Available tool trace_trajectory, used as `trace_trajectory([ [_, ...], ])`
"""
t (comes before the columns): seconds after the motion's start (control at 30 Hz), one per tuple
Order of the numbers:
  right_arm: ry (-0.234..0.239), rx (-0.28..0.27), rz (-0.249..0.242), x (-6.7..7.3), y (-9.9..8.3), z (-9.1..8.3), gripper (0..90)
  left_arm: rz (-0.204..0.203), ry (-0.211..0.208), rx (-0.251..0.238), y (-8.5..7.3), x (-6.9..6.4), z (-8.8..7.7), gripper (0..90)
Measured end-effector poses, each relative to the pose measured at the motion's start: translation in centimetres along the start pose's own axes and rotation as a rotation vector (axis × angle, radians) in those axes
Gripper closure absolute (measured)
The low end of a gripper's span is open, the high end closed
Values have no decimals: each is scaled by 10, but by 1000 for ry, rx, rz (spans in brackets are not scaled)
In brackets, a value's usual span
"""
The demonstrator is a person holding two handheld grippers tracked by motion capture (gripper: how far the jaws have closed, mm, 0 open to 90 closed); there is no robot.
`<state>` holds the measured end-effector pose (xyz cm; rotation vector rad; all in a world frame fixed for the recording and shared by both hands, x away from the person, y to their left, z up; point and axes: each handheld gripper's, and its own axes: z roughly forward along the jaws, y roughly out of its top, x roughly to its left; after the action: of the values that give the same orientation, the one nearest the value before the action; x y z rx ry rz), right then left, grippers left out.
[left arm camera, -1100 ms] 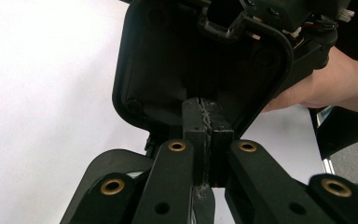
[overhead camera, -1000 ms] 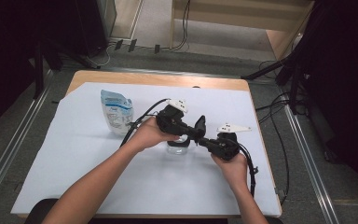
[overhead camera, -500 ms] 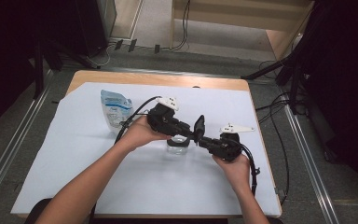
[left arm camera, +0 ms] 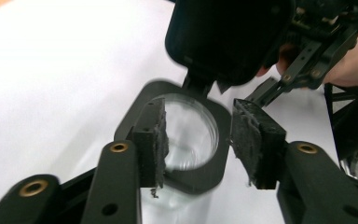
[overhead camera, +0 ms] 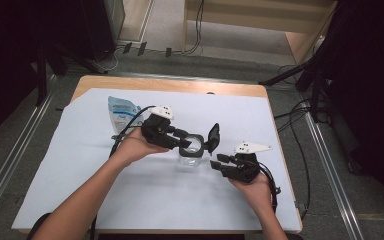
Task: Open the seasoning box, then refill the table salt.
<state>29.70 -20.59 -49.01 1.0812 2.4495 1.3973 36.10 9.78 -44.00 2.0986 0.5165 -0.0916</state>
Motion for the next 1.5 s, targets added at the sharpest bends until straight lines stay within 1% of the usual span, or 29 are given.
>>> trace_trajectory([
  [0.03, -2, 0, -6, 0, 0, -1, 590, -10, -6, 12, -2, 1, -1, 555],
  [0.1, -4, 0, -10, 0, 0, 0, 587, -20, -14, 13, -6, 2, -3, 541],
  [0.2, -9, 7, -2, -1, 0, 0, 587, -22, 3, 0, -15, 3, -7, 508],
  [0.23, -13, 9, -4, -2, 0, 0, 587, -26, -2, 6, -18, 3, -9, 507],
  [0.27, -15, 12, -5, -2, 0, 0, 587, -25, 9, 5, -20, 3, -10, 496],
  [0.33, -17, 12, -5, -2, 1, -1, 587, -31, 13, -4, -25, 3, -13, 497],
  [0.4, -19, 10, -7, -3, 1, -2, 582, -35, 34, -1, -30, 3, -17, 498],
  [0.43, -19, 10, -6, -3, 1, -2, 582, -42, 37, 6, -32, 3, -19, 498],
  [0.5, -20, 15, -13, -3, 1, -1, 582, -36, 50, 10, -36, 3, -24, 489],
  [0.57, -19, 18, -14, -3, 1, -1, 582, -56, 48, -12, -40, 3, -29, 487],
  [0.63, -20, 21, -20, -4, 1, 0, 582, -70, 64, -14, -44, 4, -34, 484],
  [0.73, -19, 19, -21, -5, 3, 0, 582, -90, 69, -16, -48, 4, -41, 476],
  [0.77, -18, 17, -20, -6, 3, 0, 582, -87, 81, -14, -49, 3, -43, 472],
  [0.8, -17, 22, -17, -6, 3, 0, 583, -88, 82, -23, -50, 3, -45, 472],
  [0.83, -18, 25, -20, -7, 3, 0, 582, -91, 79, -26, -50, 3, -47, 472],
  [0.93, -15, 25, -19, -7, 3, -1, 582, -110, 92, -34, -54, 5, -54, 472],
  [1.07, -18, 23, -27, -9, 5, -1, 561, -125, 118, -41, -60, 6, -65, 471],
  [1.13, -21, 24, -28, -10, 5, -1, 537, -130, 141, -39, -63, 6, -71, 467],
  [1.17, -22, 24, -28, -10, 6, -1, 529, -135, 145, -42, -64, 6, -74, 466],
  [1.4, -12, 6, -17, -16, 7, -2, 503, -165, 200, -73, -75, 9, -97, 448],
  [1.43, -12, 8, -12, -16, 7, -2, 502, -178, 205, -83, -77, 9, -101, 446],
  [1.5, -8, 8, -9, -18, 7, -3, 501, -191, 213, -95, -79, 10, -106, 440],
])
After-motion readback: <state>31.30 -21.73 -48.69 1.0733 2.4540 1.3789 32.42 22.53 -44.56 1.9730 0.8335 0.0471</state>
